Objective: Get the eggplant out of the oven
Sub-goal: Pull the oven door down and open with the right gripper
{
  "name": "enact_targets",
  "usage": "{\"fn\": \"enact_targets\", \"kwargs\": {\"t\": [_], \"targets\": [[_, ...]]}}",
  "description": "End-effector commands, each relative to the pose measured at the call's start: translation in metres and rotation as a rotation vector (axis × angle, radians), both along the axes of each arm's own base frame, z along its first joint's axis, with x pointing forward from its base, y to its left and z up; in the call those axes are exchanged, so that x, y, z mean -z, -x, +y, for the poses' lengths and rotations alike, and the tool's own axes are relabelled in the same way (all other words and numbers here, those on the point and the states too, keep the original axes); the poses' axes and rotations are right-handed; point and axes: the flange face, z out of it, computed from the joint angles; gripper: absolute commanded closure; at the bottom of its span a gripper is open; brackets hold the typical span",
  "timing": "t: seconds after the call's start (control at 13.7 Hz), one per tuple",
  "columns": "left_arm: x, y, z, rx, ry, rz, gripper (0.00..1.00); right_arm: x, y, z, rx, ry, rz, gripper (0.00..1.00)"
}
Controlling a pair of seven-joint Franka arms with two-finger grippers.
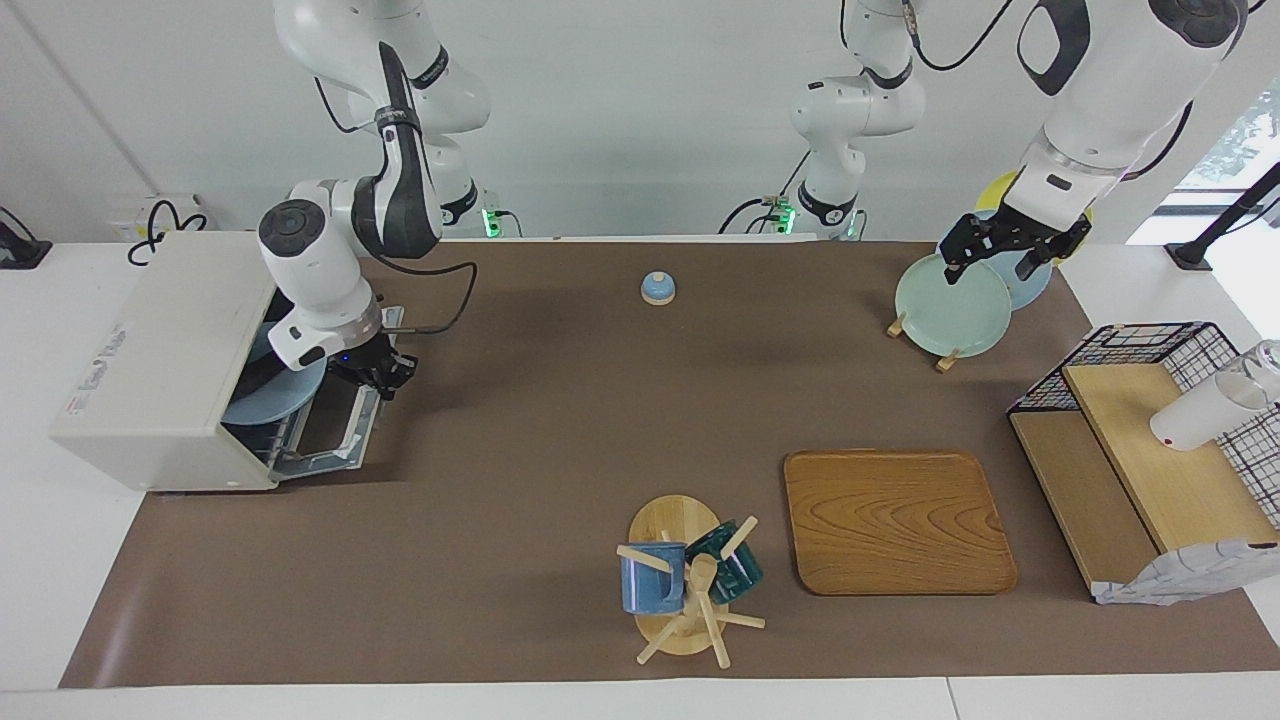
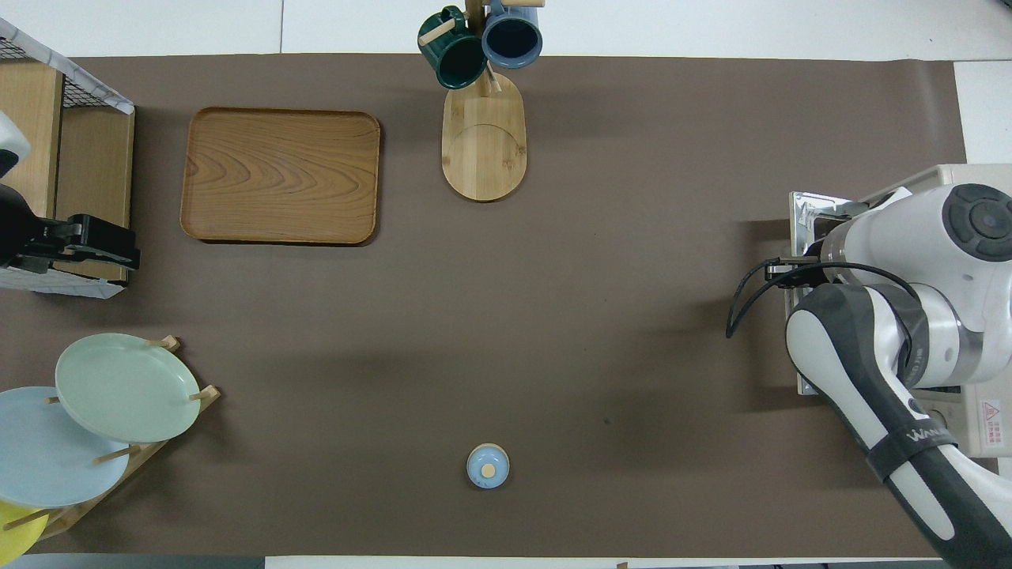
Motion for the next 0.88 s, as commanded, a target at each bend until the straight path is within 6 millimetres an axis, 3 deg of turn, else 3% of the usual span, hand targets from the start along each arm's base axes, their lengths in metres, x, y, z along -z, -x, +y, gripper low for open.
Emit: {"fn": "enact_targets", "kwargs": {"t": [0.0, 0.29, 0.51, 0.58, 0.73, 0.8], "targets": [[-0.006, 0.003, 0.002, 0.0, 0.009, 0.008, 0.0, 0.022, -0.007, -0.024, 0.041, 0.007, -0.005, 1.0], [-0.006, 0.003, 0.002, 0.0, 0.009, 0.008, 0.0, 0.027, -0.008, -0.016, 0.081, -0.035, -0.001, 1.0], [-0.006, 0.003, 0.002, 0.0, 0.009, 0.008, 0.0, 0.023, -0.009, 0.022, 0.11, -0.048, 0.007, 1.0], [-0.006, 0.003, 0.002, 0.0, 0.009, 0.008, 0.0, 0.02, -0.01, 0.032, 0.11, -0.05, 0.012, 1.0], [-0.006, 0.003, 0.002, 0.0, 0.009, 0.008, 0.0, 0.0, -0.019, 0.033, 0.111, -0.049, 0.04, 1.0], [-0.006, 0.003, 0.002, 0.0, 0.009, 0.008, 0.0, -0.014, -0.024, 0.029, 0.116, -0.048, 0.05, 0.94]]}}
